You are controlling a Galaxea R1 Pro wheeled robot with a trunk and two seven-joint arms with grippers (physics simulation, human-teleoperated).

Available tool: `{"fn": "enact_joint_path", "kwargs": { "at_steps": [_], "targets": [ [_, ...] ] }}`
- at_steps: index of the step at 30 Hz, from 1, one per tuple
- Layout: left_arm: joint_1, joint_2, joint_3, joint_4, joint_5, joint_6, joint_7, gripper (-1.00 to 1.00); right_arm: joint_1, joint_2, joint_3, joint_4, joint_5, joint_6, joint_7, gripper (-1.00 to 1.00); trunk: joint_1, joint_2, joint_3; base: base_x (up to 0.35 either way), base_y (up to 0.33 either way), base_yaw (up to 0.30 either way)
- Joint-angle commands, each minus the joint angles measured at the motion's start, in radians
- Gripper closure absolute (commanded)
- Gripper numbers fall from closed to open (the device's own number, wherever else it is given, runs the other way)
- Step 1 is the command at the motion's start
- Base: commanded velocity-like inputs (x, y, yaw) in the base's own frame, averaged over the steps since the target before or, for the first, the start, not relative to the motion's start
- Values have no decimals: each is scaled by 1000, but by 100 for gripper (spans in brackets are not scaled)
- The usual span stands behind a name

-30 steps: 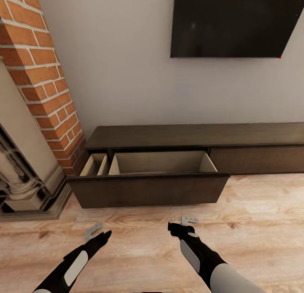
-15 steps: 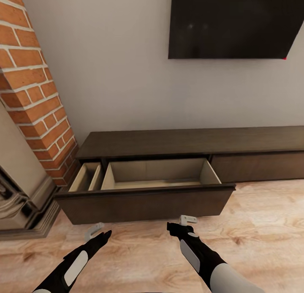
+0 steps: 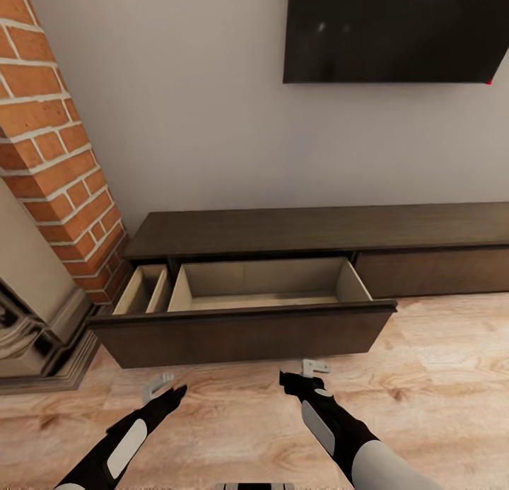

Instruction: Place each of the two pumpkins and all three candles from the living room inside a cabinet in the living room (use any cabinet), then make sure every cabinet is closed, and position the cauldron so it is next to a table in the living room.

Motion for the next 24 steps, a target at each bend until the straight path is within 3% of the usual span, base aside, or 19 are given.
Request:
{"fn": "enact_joint_path", "kwargs": {
  "at_steps": [1,10,16,24],
  "targets": [
    [0,1,-4,-1,7,2,1,-100,-1,-1,8,-2,-6,4,-9,-100,0,-1,-5,0,0,0],
    [-2,9,-2,-10,7,2,5,-100,-1,-1,8,-2,-2,-2,-11,-100,4,-3,-40,0,0,0],
    [-36,16,-1,-44,7,3,16,-100,-1,0,2,3,-4,-5,-22,-100,7,-4,-63,0,0,0],
    [-54,6,-3,-49,8,2,18,-100,-2,1,1,0,-8,-47,-24,-100,11,-6,-94,0,0,0]
  ]
}}
